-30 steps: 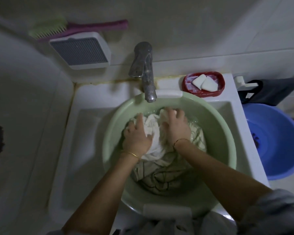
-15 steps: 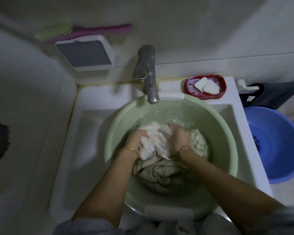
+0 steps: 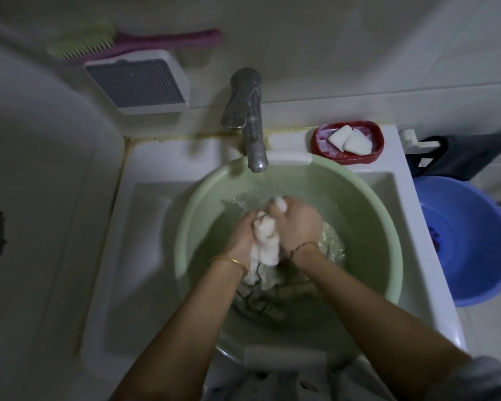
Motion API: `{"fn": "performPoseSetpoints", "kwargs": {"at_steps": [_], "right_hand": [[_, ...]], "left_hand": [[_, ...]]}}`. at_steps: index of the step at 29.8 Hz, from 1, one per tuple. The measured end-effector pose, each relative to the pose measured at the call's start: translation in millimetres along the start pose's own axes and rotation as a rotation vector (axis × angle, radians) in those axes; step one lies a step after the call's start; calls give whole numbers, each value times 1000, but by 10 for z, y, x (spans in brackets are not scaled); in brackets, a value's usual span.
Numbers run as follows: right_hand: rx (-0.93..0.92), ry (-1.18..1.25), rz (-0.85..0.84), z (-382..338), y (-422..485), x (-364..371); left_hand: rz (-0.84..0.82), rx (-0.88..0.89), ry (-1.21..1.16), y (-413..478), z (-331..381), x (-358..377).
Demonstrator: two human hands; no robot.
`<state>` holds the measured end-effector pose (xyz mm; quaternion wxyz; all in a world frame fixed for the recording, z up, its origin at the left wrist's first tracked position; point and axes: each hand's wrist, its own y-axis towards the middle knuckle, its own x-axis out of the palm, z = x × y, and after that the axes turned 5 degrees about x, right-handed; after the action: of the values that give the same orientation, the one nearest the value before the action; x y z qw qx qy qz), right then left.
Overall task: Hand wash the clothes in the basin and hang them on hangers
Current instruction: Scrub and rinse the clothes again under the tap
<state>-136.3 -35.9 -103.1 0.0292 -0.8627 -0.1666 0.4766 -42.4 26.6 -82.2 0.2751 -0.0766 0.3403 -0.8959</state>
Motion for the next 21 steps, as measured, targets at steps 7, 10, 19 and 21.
{"fn": "performPoseSetpoints", "kwargs": {"at_steps": [7,10,19,21], "right_hand": [[-358,-649,1,210,376,49],[-402,-670,-159,308,225,269],[-88,-537,-533,453,173,450],[118,-258,-517,410,292,348]], "left_hand": [[316,351,1393,65,-185,-183],[234,442,1685,111,-365,-110],[124,408,1613,369,-706,-134],[218,396,1377,361,-568,-173]]}}
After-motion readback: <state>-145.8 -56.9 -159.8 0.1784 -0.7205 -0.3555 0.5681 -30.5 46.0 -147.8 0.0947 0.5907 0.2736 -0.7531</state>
